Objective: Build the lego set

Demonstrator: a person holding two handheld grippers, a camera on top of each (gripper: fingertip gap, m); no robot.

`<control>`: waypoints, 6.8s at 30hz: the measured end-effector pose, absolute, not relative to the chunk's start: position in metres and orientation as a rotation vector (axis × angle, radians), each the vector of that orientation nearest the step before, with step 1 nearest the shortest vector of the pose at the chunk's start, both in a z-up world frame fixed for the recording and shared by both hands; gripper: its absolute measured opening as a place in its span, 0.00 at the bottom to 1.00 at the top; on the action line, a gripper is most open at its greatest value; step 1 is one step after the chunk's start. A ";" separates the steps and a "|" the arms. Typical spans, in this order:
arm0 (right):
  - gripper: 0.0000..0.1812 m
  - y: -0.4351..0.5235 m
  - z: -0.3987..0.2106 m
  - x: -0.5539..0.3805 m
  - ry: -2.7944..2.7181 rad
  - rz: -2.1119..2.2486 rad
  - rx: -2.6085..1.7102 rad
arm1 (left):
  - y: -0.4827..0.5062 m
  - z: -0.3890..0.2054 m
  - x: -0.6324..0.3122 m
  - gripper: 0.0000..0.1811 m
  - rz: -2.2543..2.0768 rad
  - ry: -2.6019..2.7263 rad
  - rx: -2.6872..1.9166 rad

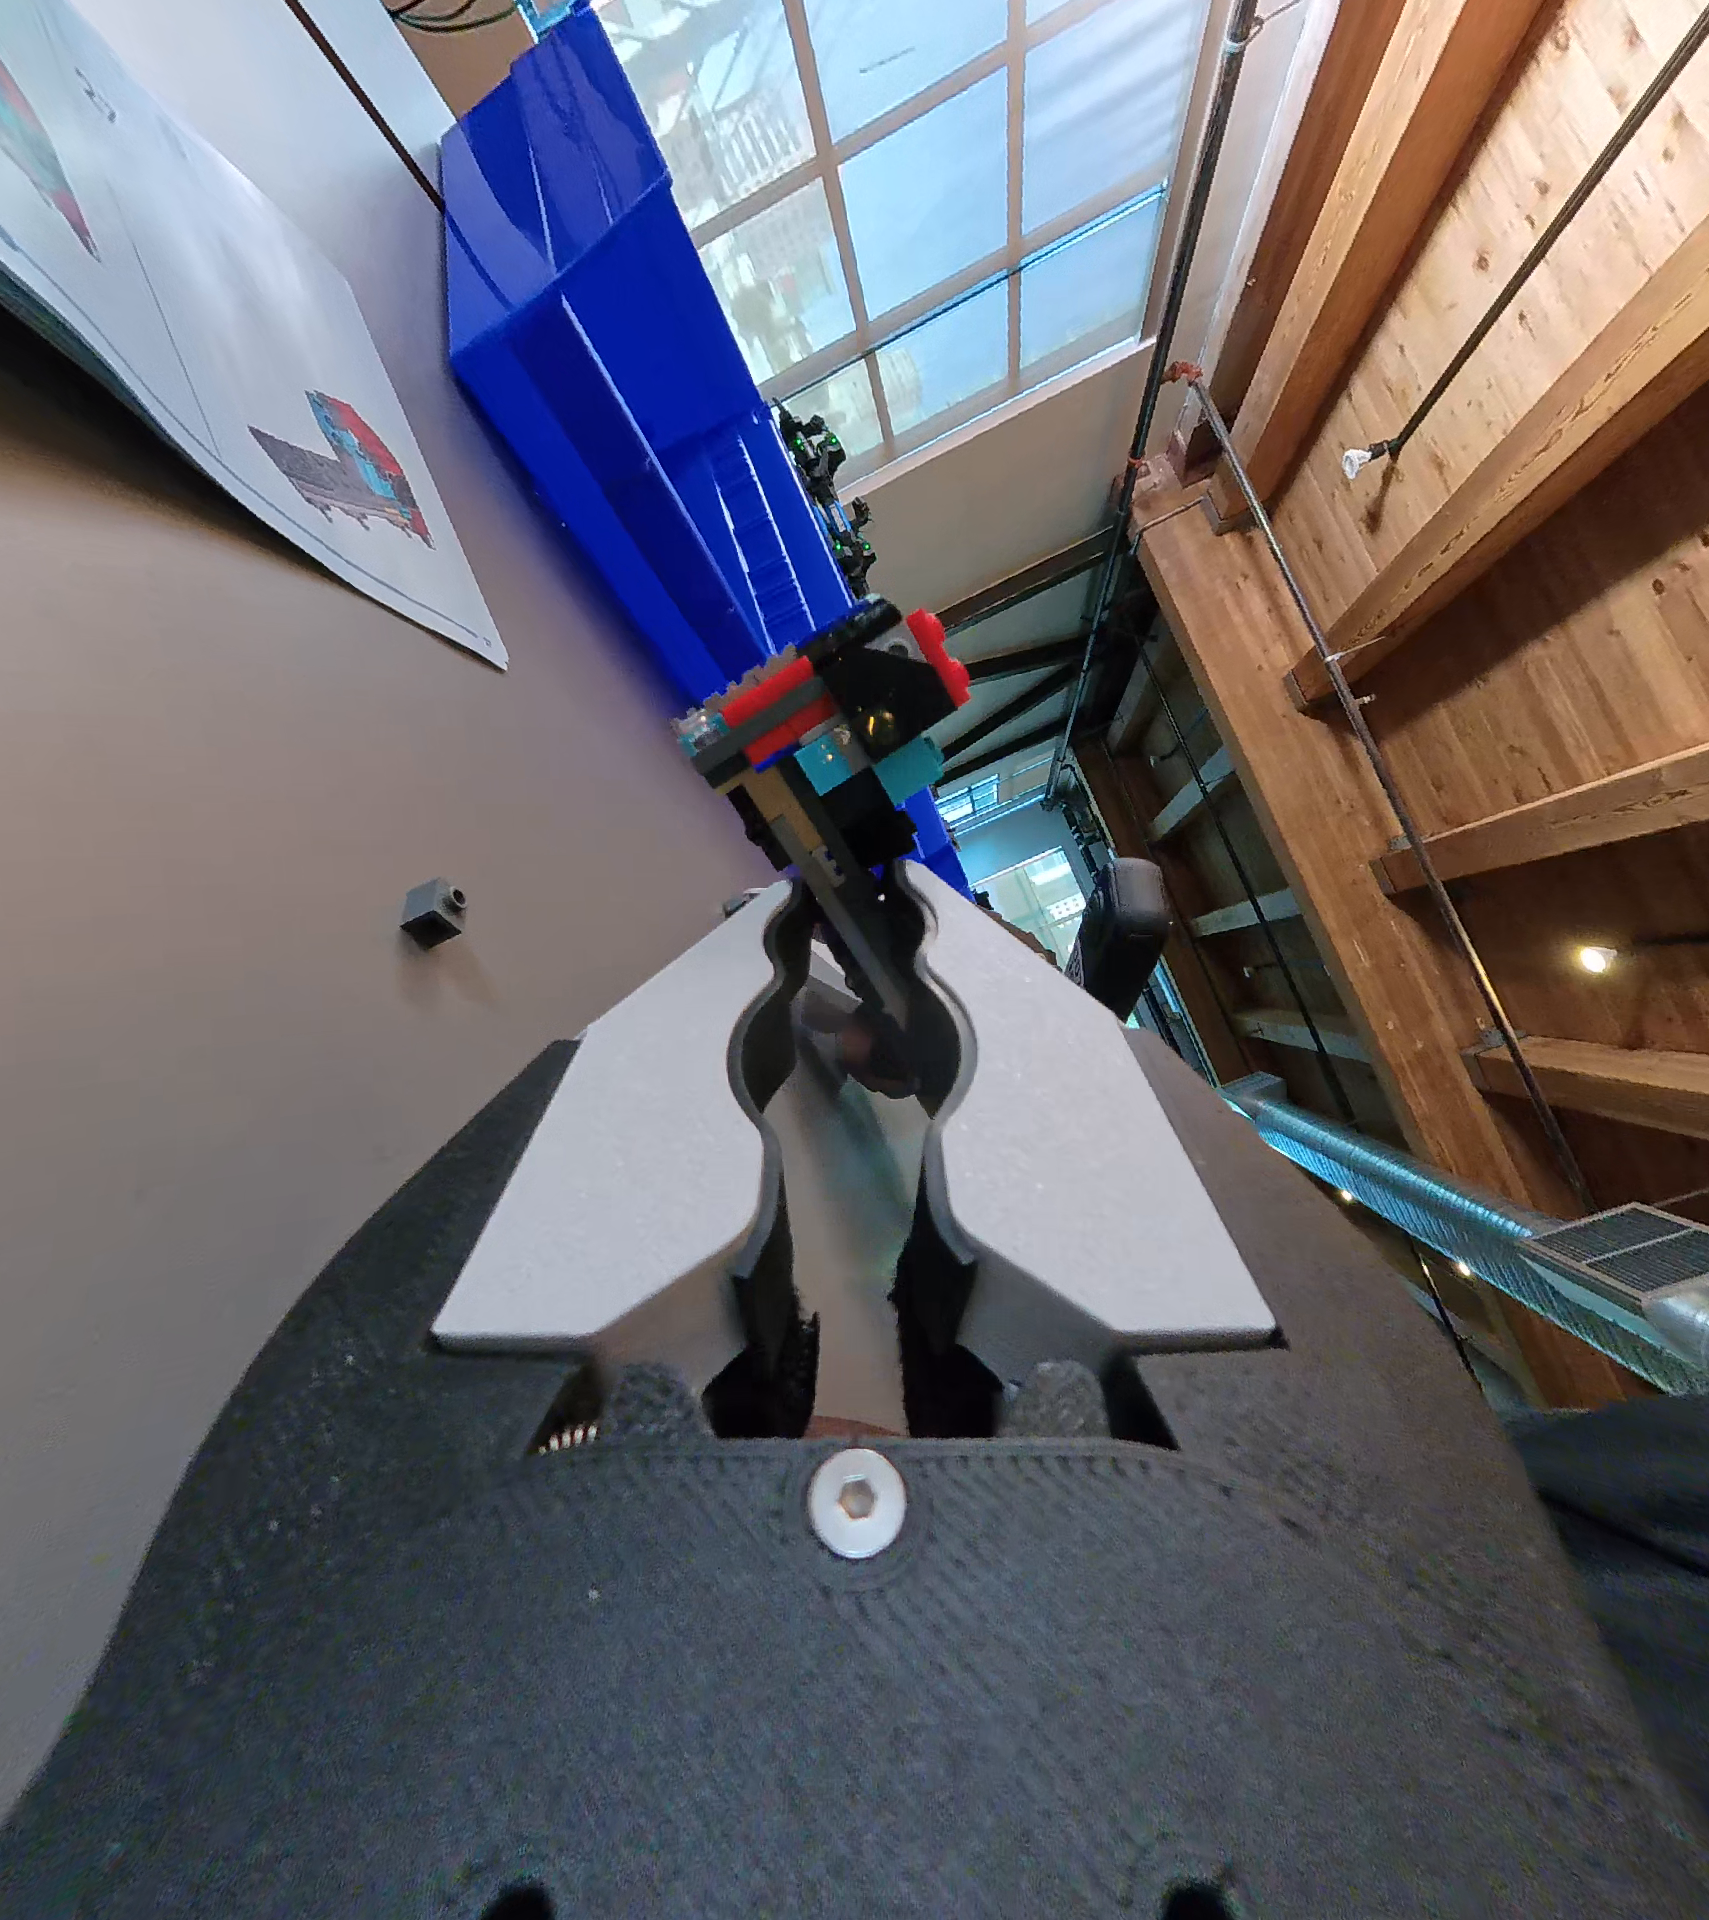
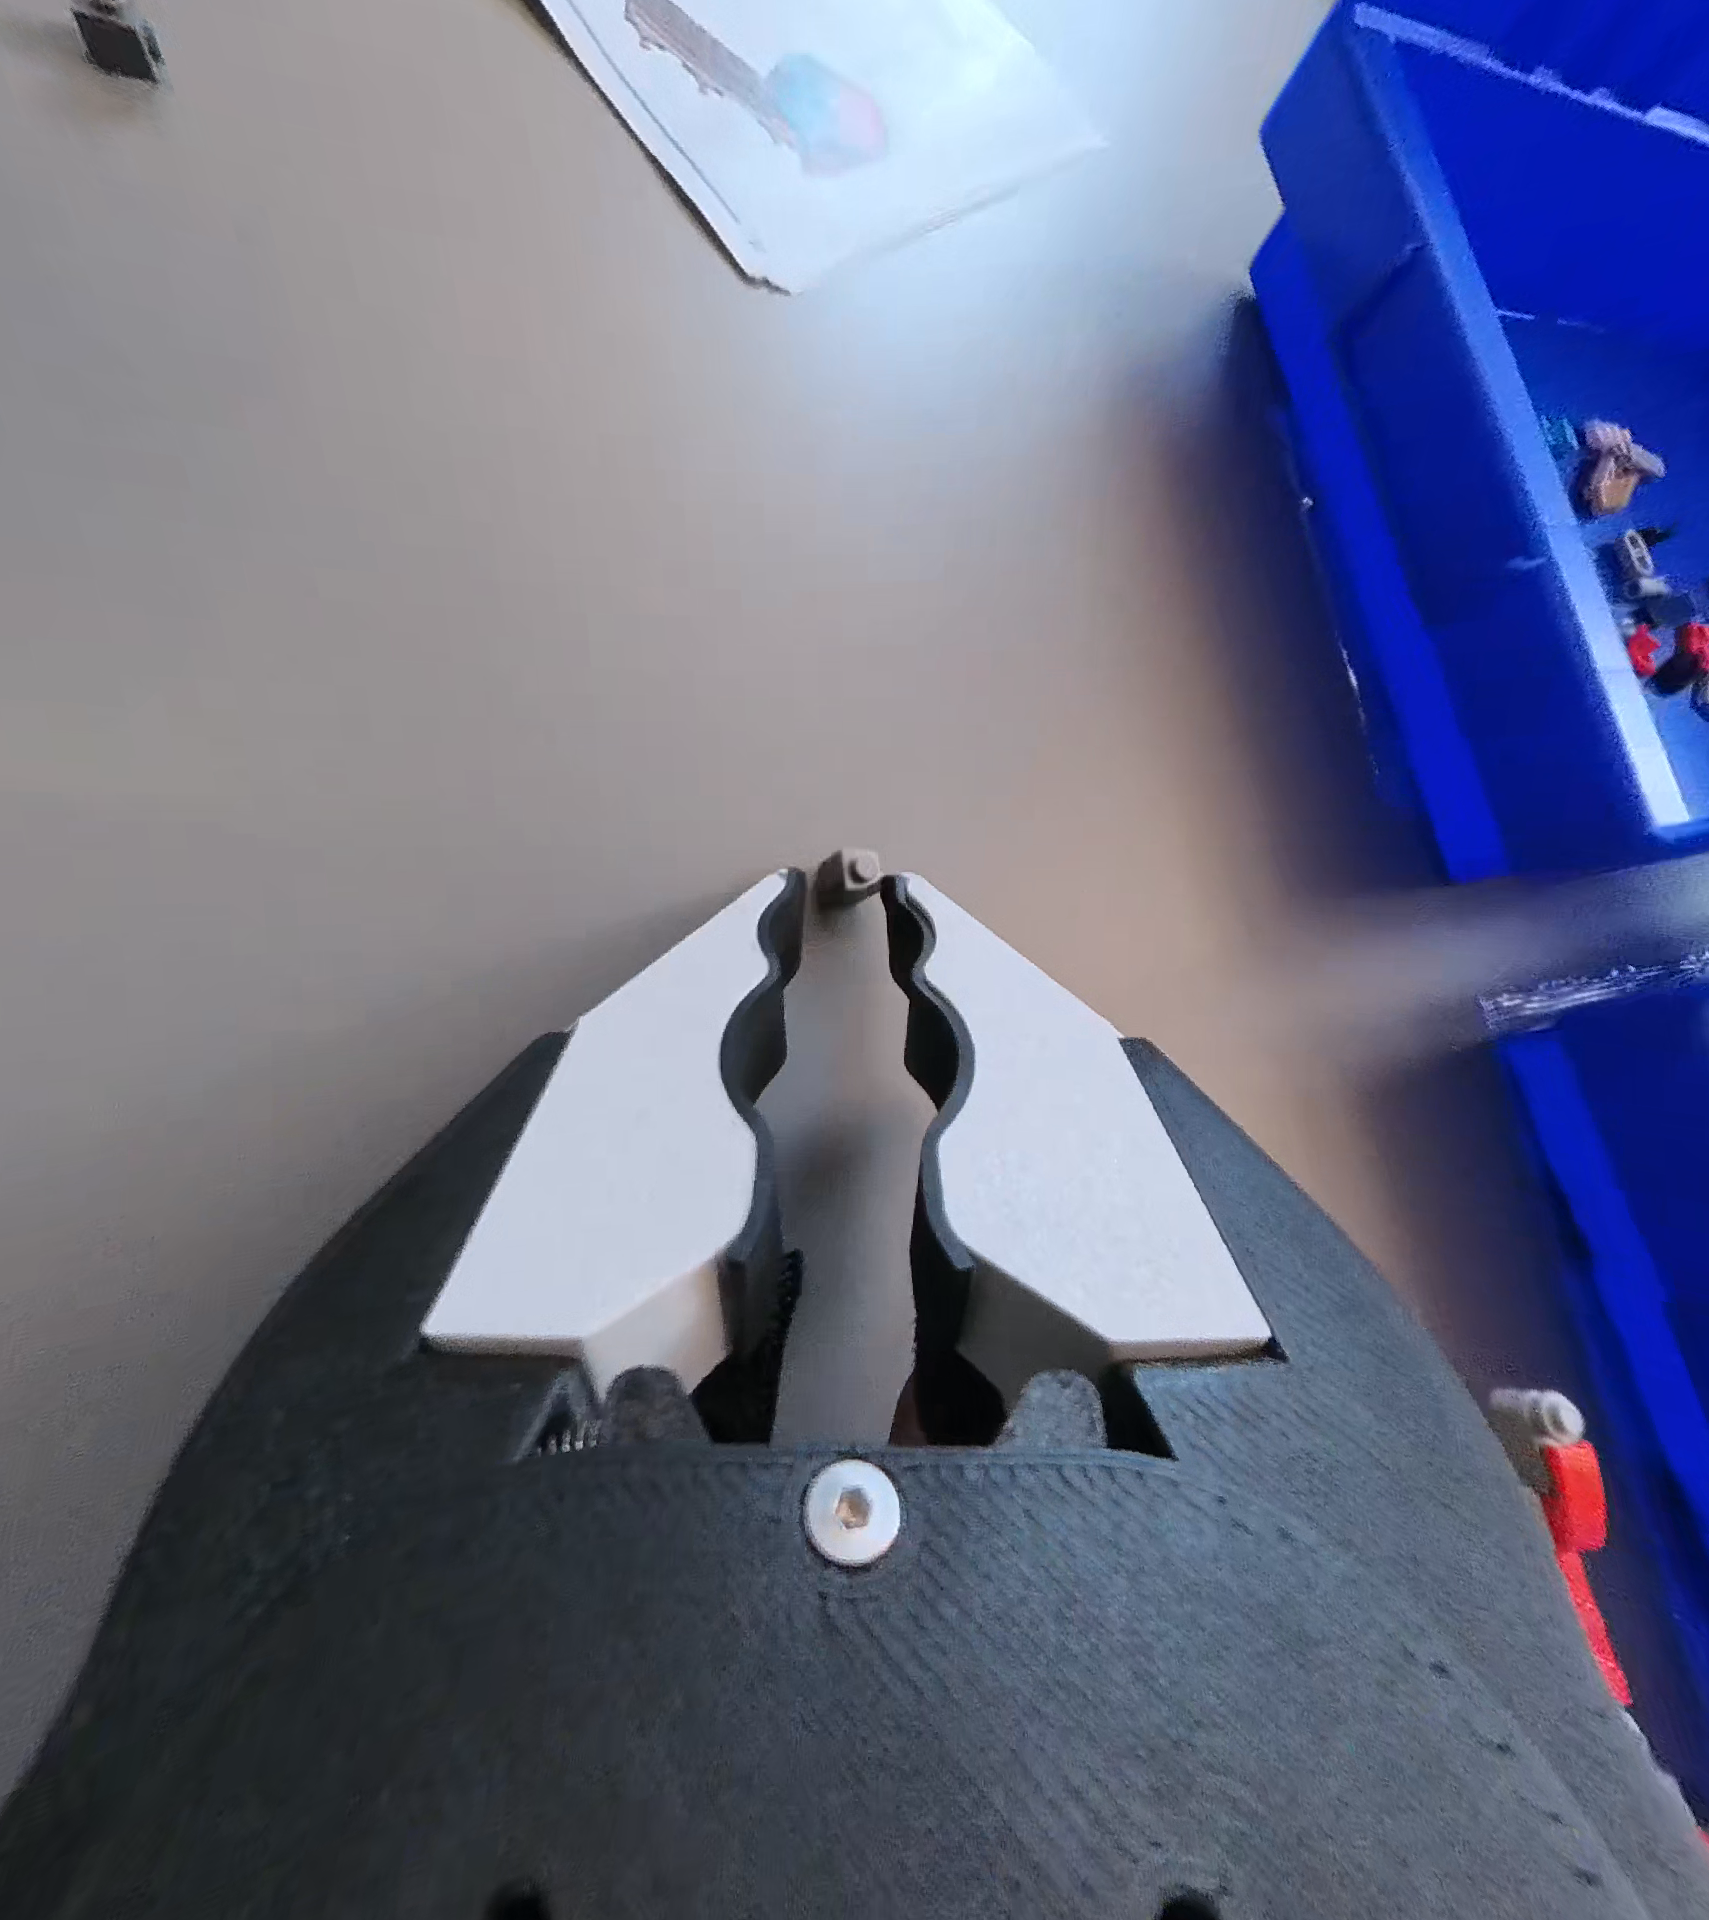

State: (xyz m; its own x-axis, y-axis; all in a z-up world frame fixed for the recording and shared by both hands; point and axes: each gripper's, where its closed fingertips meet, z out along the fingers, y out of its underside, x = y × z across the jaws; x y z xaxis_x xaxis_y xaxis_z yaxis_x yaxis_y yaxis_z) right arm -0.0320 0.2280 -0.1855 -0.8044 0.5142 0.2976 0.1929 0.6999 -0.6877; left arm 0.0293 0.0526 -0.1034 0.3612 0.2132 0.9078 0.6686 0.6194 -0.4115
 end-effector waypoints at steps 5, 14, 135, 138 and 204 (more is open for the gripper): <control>0.11 0.221 -0.185 -0.030 -2.441 0.920 -0.524 | 0.050 -0.101 0.031 0.08 -0.360 -1.185 -0.895; 0.13 0.250 -0.176 -0.043 -2.392 0.983 -0.617 | 0.051 -0.101 0.031 0.08 -0.361 -1.178 -0.902; 0.14 0.181 -0.100 -0.008 -2.204 1.471 -0.427 | 0.068 -0.092 0.040 0.07 -0.504 -1.094 -0.877; 0.14 0.217 -0.102 -0.005 -2.146 1.487 -0.545 | 0.069 -0.090 0.039 0.07 -0.499 -1.083 -0.874; 0.17 0.233 -0.091 0.012 -2.152 2.101 -0.820 | 0.183 -0.090 0.022 0.07 -0.409 -0.996 -1.072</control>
